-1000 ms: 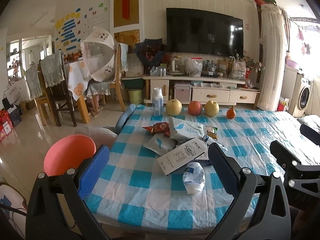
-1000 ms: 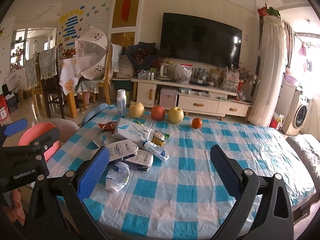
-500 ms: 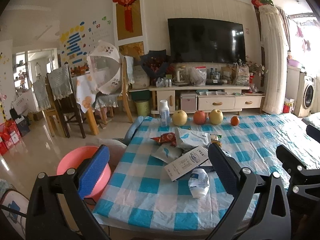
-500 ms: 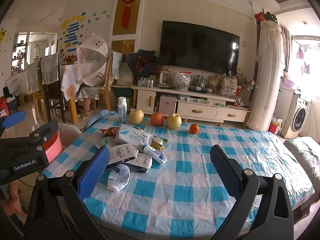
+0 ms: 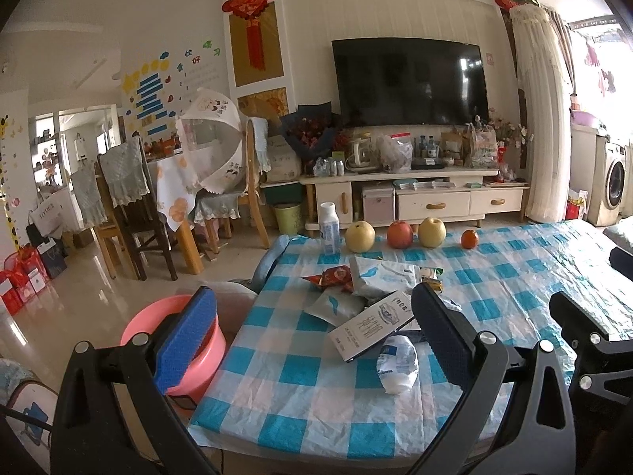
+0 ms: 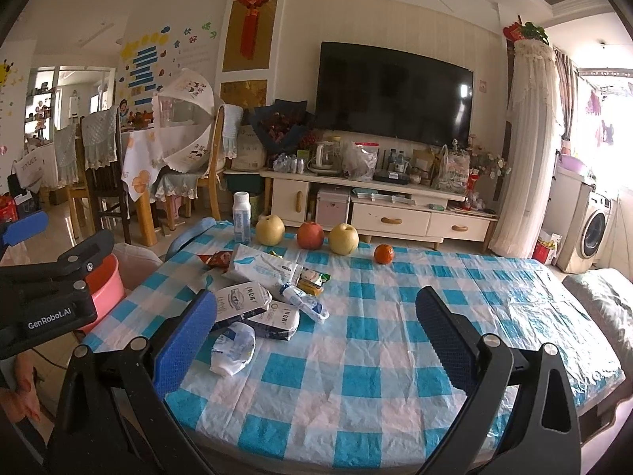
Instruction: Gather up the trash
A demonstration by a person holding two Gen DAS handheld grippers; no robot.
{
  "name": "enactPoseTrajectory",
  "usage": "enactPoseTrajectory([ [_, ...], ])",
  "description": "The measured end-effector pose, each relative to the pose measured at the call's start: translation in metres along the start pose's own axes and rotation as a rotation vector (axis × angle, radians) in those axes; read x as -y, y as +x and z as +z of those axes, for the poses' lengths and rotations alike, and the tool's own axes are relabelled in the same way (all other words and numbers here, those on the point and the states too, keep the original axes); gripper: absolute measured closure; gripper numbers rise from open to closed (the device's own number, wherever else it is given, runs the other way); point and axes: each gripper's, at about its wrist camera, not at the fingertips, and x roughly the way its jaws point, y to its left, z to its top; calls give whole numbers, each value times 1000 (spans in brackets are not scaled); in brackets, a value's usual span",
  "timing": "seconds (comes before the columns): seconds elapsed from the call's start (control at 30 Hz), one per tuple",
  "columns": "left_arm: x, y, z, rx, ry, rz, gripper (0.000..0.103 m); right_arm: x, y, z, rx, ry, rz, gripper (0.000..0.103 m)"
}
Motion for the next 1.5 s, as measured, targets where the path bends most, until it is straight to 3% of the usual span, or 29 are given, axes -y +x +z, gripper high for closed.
enactPoseTrajectory([
  [0.6,-7,11,-15,-35,26,11,3,6,25,-20,-56,-16,18,4],
  [0.77,-9,33,-35,-79,60,-34,3,9,62,-45,-172,-7,120,4],
  [0.93,-6,62,-61,-160,79,-126,4,25,94,-66,-260,68,141,4],
  [1.13,15,92,-84,-240,112,-204,4,55,131,-80,-332,226,201,4],
  [1.27,25,112,-82,-225,169,-235,4,67,155,-83,-359,272,256,4],
  [1.5,24,164,-65,-255,236,-352,5,74,199,-73,-368,277,342,4],
])
